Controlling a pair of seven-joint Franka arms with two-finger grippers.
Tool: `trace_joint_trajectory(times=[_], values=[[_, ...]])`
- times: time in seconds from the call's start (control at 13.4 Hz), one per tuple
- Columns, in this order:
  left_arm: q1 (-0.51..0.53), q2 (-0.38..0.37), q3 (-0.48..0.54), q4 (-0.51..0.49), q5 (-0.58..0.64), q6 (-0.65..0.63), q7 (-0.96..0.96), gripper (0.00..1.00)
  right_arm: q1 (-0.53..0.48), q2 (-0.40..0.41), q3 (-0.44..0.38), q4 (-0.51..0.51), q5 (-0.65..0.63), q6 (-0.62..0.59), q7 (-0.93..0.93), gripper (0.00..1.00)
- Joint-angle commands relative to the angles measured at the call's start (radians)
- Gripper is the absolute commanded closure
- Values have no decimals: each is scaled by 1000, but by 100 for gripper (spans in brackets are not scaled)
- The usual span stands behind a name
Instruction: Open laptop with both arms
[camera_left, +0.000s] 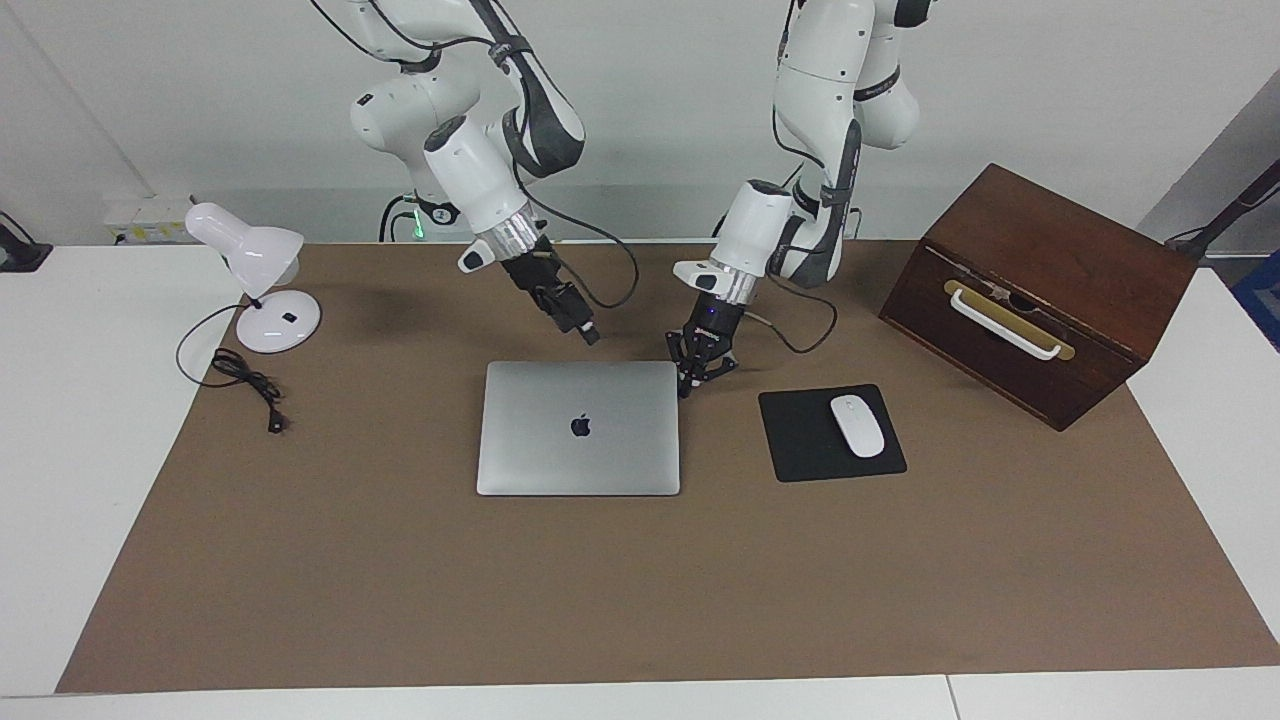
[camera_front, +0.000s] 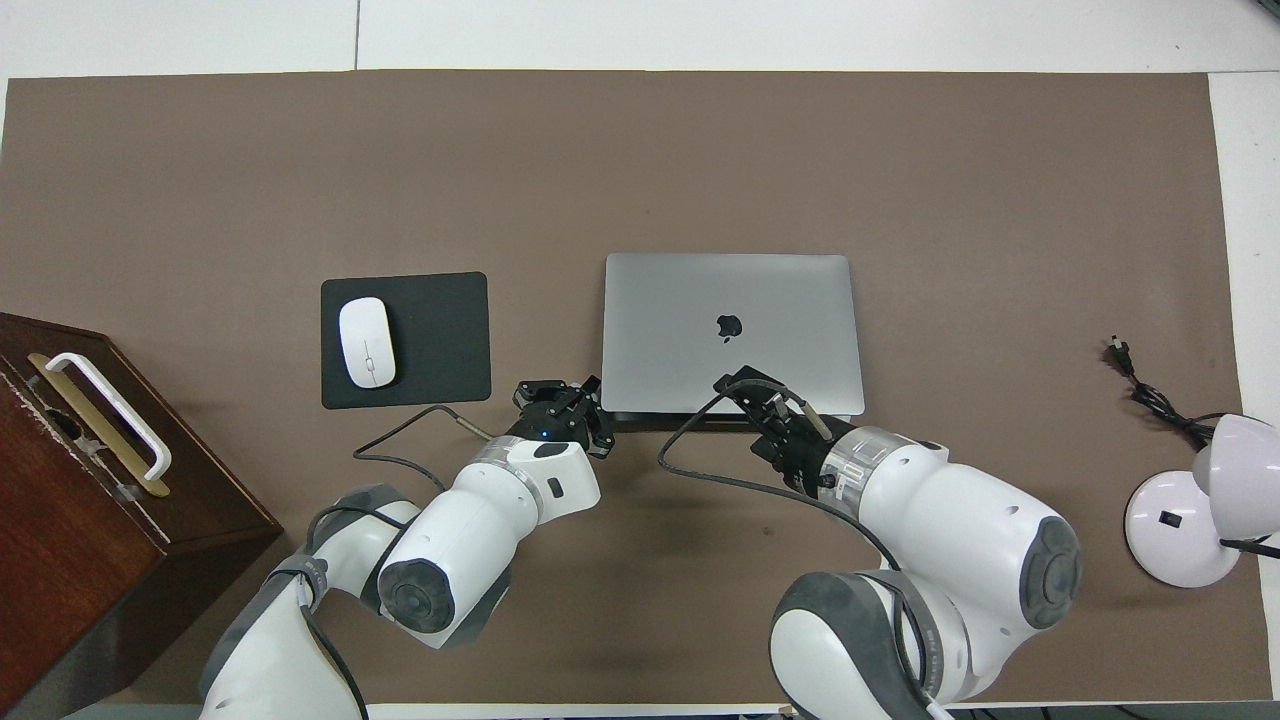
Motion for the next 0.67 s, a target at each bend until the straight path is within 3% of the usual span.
trace_joint_trajectory(times=[0.0, 0.6], values=[[-17, 34, 15, 26, 16, 24, 5, 100, 13, -14, 7, -45, 30, 26, 14, 0], [-31, 47, 15, 29, 15, 24, 6, 100, 11, 41, 5, -49, 38, 30, -21, 0]])
